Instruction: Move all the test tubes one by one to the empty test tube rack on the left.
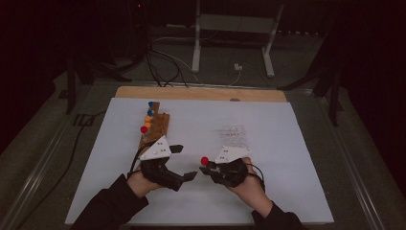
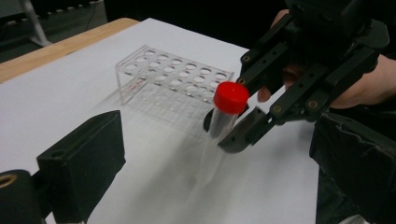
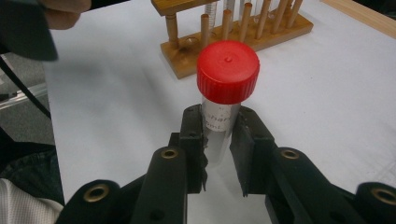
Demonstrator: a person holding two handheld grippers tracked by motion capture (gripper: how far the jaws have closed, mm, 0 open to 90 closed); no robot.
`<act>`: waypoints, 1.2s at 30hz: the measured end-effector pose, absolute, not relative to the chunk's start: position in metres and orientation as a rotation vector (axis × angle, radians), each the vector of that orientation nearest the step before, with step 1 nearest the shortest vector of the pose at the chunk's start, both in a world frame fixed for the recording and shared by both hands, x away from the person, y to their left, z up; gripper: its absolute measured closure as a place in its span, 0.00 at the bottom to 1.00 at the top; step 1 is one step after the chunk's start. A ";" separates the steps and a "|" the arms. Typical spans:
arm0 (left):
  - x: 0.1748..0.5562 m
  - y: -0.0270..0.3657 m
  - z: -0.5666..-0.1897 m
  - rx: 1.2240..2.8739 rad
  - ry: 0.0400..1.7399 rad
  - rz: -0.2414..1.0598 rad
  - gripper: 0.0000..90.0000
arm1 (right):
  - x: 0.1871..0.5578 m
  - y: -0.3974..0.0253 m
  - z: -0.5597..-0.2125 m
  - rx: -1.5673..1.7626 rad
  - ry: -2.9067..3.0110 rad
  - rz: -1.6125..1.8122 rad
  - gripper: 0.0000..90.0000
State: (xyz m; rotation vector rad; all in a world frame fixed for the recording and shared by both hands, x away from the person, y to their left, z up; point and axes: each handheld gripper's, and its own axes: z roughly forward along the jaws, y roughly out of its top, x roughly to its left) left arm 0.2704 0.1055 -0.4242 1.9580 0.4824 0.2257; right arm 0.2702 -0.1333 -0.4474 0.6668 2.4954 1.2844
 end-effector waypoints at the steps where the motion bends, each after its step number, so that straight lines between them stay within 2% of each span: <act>1: 0.270 0.103 -0.424 1.958 0.478 0.229 0.06 | 0.270 -0.133 -0.448 0.667 2.497 1.284 0.84; 10: 0.277 0.090 -0.422 1.950 0.465 0.237 0.22 | 0.270 -0.133 -0.449 0.663 2.502 1.283 0.84; 22: 0.281 0.076 -0.426 1.969 0.394 0.270 0.58 | 0.270 -0.135 -0.448 0.668 2.501 1.297 0.84; 33: 0.280 0.071 -0.428 2.011 0.350 0.293 0.78 | 0.271 -0.136 -0.448 0.680 2.500 1.290 0.84; 36: 0.280 0.071 -0.428 2.019 0.339 0.295 0.79 | 0.271 -0.136 -0.448 0.680 2.502 1.293 0.84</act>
